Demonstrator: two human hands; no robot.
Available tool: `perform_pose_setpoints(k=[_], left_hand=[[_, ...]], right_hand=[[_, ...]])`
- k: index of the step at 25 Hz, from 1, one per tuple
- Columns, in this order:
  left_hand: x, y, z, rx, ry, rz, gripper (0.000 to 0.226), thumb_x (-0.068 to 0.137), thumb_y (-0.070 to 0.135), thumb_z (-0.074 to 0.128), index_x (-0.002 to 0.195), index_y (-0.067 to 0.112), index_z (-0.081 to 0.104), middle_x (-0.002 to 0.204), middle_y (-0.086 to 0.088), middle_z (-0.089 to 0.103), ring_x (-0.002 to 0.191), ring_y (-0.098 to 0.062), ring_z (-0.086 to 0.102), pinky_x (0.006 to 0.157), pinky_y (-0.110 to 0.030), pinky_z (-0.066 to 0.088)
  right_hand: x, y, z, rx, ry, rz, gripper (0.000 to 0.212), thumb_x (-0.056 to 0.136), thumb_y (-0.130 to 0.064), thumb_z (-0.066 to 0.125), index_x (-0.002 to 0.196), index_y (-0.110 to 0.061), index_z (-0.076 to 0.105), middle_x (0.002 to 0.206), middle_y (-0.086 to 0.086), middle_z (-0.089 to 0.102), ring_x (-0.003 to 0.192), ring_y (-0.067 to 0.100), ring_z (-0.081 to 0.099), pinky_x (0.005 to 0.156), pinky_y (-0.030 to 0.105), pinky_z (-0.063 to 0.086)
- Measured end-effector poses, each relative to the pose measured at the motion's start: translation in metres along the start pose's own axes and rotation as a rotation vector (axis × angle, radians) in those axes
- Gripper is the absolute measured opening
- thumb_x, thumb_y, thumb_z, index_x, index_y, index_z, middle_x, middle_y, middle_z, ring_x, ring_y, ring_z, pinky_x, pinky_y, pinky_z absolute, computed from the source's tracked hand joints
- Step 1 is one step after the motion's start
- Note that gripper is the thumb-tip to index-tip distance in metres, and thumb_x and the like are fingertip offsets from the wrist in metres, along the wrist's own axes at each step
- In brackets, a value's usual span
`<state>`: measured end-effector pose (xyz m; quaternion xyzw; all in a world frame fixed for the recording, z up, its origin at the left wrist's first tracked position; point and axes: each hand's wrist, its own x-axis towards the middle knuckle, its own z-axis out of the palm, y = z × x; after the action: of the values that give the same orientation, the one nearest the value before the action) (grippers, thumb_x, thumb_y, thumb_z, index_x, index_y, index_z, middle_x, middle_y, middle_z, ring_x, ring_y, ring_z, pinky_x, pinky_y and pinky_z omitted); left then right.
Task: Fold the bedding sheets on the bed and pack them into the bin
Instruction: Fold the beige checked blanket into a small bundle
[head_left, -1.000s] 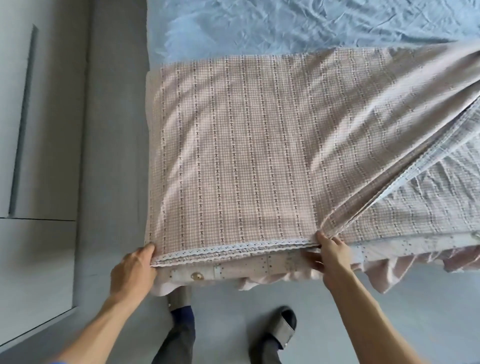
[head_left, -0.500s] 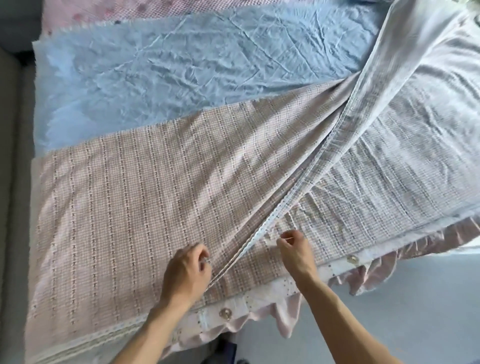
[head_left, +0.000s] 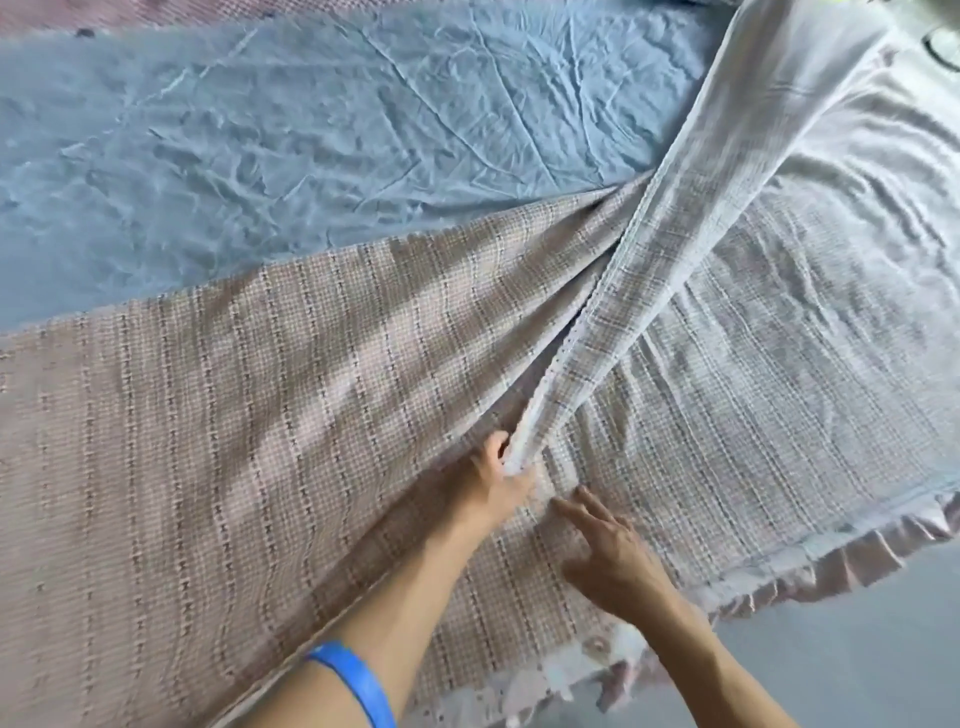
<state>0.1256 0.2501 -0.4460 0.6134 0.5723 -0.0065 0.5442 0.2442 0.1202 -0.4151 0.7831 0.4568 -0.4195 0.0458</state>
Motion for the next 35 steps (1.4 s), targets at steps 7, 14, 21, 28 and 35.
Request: perform_pose_setpoints(k=[7, 14, 21, 28, 35], left_hand=[[0.029, 0.101, 0.073, -0.231, -0.001, 0.101, 0.023, 0.073, 0.034, 0.075, 0.061, 0.020, 0.061, 0.061, 0.014, 0.058, 0.057, -0.005, 0.051, 0.054, -0.025, 0.042], [-0.027, 0.117, 0.163, 0.378, -0.125, 0.039, 0.005, 0.083, 0.023, 0.060, 0.083, 0.020, 0.064, 0.072, 0.006, 0.059, 0.065, -0.009, 0.054, 0.057, -0.034, 0.039], [0.058, 0.248, 0.229, 0.054, 0.065, -0.032, 0.024, 0.085, 0.041, 0.067, 0.081, 0.018, 0.060, 0.085, -0.002, 0.067, 0.079, -0.018, 0.059, 0.060, -0.027, 0.033], [0.053, 0.253, 0.314, 0.203, 0.146, 0.263, 0.033, 0.083, 0.039, 0.060, 0.063, 0.013, 0.054, 0.063, 0.010, 0.044, 0.067, -0.013, 0.055, 0.056, -0.023, 0.027], [0.054, 0.324, 0.366, 0.241, 0.081, -0.053, 0.037, 0.076, 0.051, 0.062, 0.095, 0.019, 0.063, 0.093, 0.003, 0.070, 0.083, -0.018, 0.066, 0.071, -0.030, 0.051]], right_hand=[[0.004, 0.110, -0.061, 0.418, 0.306, 0.049, 0.026, 0.092, -0.017, 0.059, 0.112, -0.030, 0.068, 0.105, -0.016, 0.072, 0.088, 0.005, 0.068, 0.081, 0.030, 0.055], [-0.015, 0.224, -0.174, 0.362, 0.233, 0.045, 0.034, 0.092, -0.019, 0.059, 0.125, -0.028, 0.061, 0.121, -0.009, 0.068, 0.096, 0.011, 0.068, 0.084, 0.026, 0.049], [0.050, 0.283, -0.243, 0.337, 0.180, 0.031, 0.044, 0.091, -0.022, 0.061, 0.134, -0.024, 0.053, 0.134, 0.001, 0.061, 0.113, 0.023, 0.063, 0.096, 0.035, 0.047], [0.097, 0.347, -0.312, 0.539, 0.427, -0.011, 0.040, 0.090, -0.012, 0.060, 0.128, -0.022, 0.058, 0.124, -0.006, 0.064, 0.098, 0.015, 0.064, 0.080, 0.026, 0.043], [0.101, 0.433, -0.377, 0.462, 0.319, -0.117, 0.046, 0.091, -0.016, 0.061, 0.135, -0.024, 0.053, 0.135, 0.000, 0.059, 0.112, 0.020, 0.062, 0.086, 0.030, 0.045]])
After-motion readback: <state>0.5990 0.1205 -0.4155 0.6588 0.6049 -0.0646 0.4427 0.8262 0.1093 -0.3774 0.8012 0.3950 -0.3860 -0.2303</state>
